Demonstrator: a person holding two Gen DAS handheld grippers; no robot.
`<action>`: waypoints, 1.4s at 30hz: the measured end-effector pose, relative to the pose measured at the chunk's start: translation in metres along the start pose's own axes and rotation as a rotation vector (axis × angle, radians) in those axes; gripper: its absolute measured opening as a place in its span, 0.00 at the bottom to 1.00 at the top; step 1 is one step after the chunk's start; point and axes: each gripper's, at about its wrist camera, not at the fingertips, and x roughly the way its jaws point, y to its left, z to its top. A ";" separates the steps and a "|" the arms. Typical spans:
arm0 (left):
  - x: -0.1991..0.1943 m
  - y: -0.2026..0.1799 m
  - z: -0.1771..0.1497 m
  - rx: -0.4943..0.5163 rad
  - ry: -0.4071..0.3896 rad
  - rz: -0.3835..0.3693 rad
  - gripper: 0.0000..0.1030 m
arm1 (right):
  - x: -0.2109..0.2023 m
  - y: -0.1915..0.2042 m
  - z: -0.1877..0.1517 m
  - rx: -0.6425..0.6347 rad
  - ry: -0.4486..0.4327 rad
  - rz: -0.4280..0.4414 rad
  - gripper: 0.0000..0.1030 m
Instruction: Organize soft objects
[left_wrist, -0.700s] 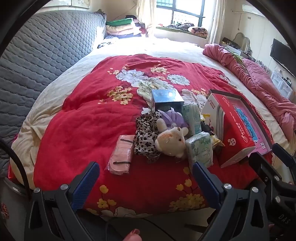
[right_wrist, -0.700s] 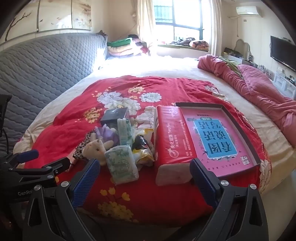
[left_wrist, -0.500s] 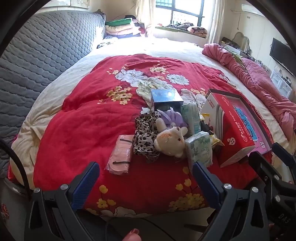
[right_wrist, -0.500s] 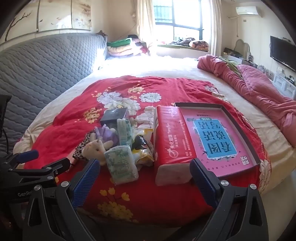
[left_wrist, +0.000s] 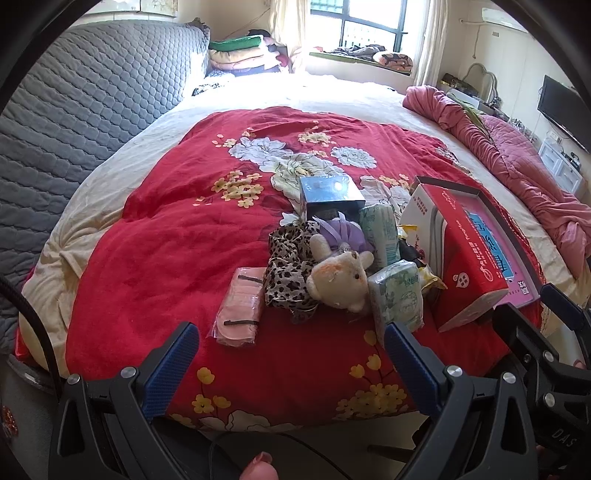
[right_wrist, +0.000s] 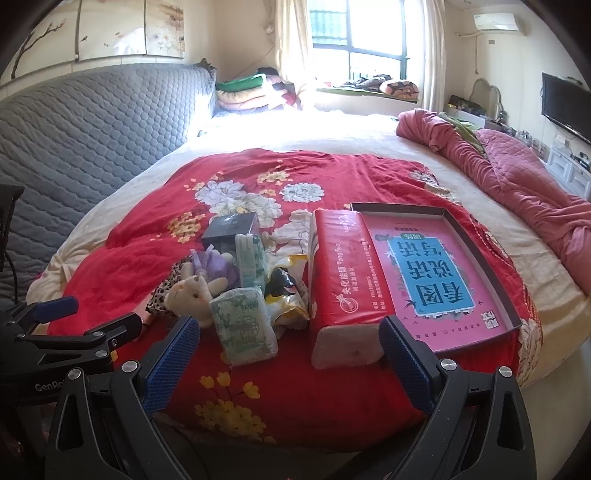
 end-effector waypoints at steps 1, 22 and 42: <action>0.000 0.000 0.000 0.000 0.001 0.000 0.98 | 0.000 0.000 0.000 0.000 -0.002 0.001 0.95; 0.005 0.007 -0.001 -0.024 0.015 -0.007 0.98 | 0.003 0.003 -0.001 -0.018 0.008 -0.003 0.95; 0.052 0.072 -0.006 -0.177 0.129 -0.027 0.98 | 0.044 0.032 -0.015 -0.092 0.084 0.065 0.95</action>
